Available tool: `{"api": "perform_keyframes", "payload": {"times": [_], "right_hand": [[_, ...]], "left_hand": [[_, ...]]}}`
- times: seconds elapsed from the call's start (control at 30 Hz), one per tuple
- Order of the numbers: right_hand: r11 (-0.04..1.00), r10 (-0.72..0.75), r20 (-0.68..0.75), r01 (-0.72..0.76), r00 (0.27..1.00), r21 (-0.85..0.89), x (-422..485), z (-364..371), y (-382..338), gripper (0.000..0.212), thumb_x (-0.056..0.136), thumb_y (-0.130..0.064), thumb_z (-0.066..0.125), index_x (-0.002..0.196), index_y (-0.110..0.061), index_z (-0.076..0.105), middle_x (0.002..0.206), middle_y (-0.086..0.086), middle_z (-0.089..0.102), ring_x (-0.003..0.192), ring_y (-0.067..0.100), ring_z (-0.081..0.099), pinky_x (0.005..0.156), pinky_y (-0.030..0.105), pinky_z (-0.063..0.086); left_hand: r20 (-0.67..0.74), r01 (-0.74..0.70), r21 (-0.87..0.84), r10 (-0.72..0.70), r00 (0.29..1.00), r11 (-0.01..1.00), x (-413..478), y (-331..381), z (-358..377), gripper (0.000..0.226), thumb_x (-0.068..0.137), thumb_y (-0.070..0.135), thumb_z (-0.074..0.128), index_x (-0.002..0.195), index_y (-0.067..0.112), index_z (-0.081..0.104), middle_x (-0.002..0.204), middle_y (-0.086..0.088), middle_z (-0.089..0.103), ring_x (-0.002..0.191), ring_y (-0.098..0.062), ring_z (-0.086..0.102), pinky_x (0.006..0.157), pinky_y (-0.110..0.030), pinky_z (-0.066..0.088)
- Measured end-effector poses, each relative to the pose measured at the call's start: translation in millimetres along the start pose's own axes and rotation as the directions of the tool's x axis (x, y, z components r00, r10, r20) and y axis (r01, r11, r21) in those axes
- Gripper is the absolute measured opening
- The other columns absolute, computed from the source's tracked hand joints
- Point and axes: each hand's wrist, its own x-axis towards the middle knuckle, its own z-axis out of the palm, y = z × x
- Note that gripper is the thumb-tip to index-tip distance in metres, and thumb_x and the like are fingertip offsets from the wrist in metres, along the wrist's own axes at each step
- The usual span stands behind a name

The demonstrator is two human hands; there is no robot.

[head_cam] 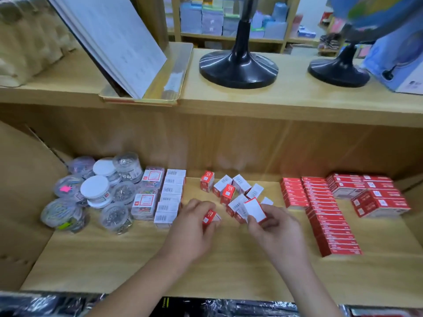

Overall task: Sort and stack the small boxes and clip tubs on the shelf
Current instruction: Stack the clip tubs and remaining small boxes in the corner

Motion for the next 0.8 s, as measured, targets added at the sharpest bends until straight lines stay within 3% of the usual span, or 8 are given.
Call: {"api": "perform_keyframes", "payload": {"times": [0.1, 0.2, 0.27, 0.37, 0.5, 0.57, 0.67, 0.8], "right_hand": [[0.981, 0.013, 0.101, -0.032, 0.995, 0.191, -24, 3, -3, 0.027, 0.076, -0.008, 0.080, 0.086, -0.032, 0.071, 0.079, -0.009, 0.072, 0.063, 0.008, 0.064, 0.061, 0.020, 0.053], [0.988, -0.031, 0.262, -0.011, 0.965, 0.156, -40, 17, -2, 0.012, 0.087, -0.015, 0.071, 0.078, -0.023, 0.072, 0.068, -0.008, 0.066, 0.059, 0.002, 0.054, 0.058, 0.019, 0.046], [0.996, -0.049, 0.328, 0.022, 0.943, 0.088, -46, 31, 2, 0.028, 0.095, -0.026, 0.063, 0.069, -0.017, 0.063, 0.058, -0.002, 0.055, 0.055, 0.002, 0.044, 0.055, 0.024, 0.040], [0.999, -0.015, 0.309, 0.024, 0.951, -0.027, -47, 46, 5, 0.048, 0.098, -0.044, 0.050, 0.060, -0.015, 0.048, 0.048, -0.004, 0.044, 0.048, 0.007, 0.037, 0.050, 0.028, 0.033], [0.996, 0.090, 0.249, -0.085, 0.964, -0.031, -39, 47, 11, 0.051, 0.102, -0.043, 0.041, 0.061, -0.017, 0.059, 0.058, -0.017, 0.065, 0.056, 0.001, 0.056, 0.054, 0.016, 0.040], [0.997, 0.080, 0.251, -0.077, 0.965, -0.021, -37, 47, 16, 0.047, 0.102, -0.039, 0.045, 0.067, -0.015, 0.064, 0.064, -0.007, 0.069, 0.063, 0.007, 0.062, 0.058, 0.020, 0.043], [0.999, 0.039, 0.239, -0.031, 0.970, -0.036, -38, 47, 19, 0.046, 0.102, -0.036, 0.047, 0.064, -0.013, 0.057, 0.062, 0.005, 0.063, 0.063, 0.024, 0.058, 0.055, 0.025, 0.040], [0.995, 0.088, 0.217, -0.098, 0.972, 0.036, -44, 47, 10, 0.048, 0.103, -0.043, 0.043, 0.065, -0.019, 0.059, 0.062, -0.011, 0.065, 0.057, 0.003, 0.054, 0.053, 0.013, 0.037]], "left_hand": [[0.005, 0.117, -0.197, -0.119, 0.993, 0.973, -42, -11, -8, 0.030, 0.081, 0.030, 0.069, 0.108, 0.040, 0.062, 0.094, 0.016, 0.067, 0.085, -0.008, 0.067, 0.078, -0.034, 0.057], [-0.016, 0.194, -0.214, -0.202, 0.979, 0.957, -75, -30, -8, 0.031, 0.081, 0.042, 0.073, 0.110, 0.041, 0.064, 0.092, 0.018, 0.069, 0.082, -0.010, 0.066, 0.076, -0.037, 0.057], [-0.015, 0.204, -0.247, -0.214, 0.977, 0.947, -86, -36, -12, 0.030, 0.082, 0.041, 0.076, 0.111, 0.038, 0.067, 0.094, 0.018, 0.070, 0.081, -0.009, 0.065, 0.076, -0.035, 0.056], [-0.019, 0.186, -0.271, -0.198, 0.980, 0.945, -90, -38, -17, 0.029, 0.083, 0.037, 0.079, 0.111, 0.033, 0.070, 0.095, 0.017, 0.068, 0.077, -0.007, 0.063, 0.072, -0.025, 0.051], [-0.024, 0.189, -0.377, -0.214, 0.976, 0.907, -90, -46, -18, 0.034, 0.083, 0.037, 0.078, 0.116, 0.032, 0.070, 0.097, 0.011, 0.064, 0.073, -0.012, 0.061, 0.071, -0.026, 0.051], [-0.008, 0.244, -0.461, -0.280, 0.960, 0.853, -90, -49, -17, 0.040, 0.082, 0.032, 0.078, 0.120, 0.035, 0.066, 0.098, 0.012, 0.068, 0.070, -0.009, 0.060, 0.072, -0.023, 0.051], [0.019, 0.278, -0.528, -0.316, 0.948, 0.803, -88, -50, -17, 0.045, 0.084, 0.016, 0.078, 0.123, 0.033, 0.063, 0.099, 0.012, 0.072, 0.069, -0.007, 0.058, 0.071, -0.021, 0.051], [0.054, 0.302, -0.595, -0.338, 0.940, 0.745, -87, -50, -20, 0.037, 0.087, 0.015, 0.073, 0.121, 0.029, 0.065, 0.100, 0.005, 0.074, 0.074, -0.014, 0.063, 0.072, -0.026, 0.052]]}}
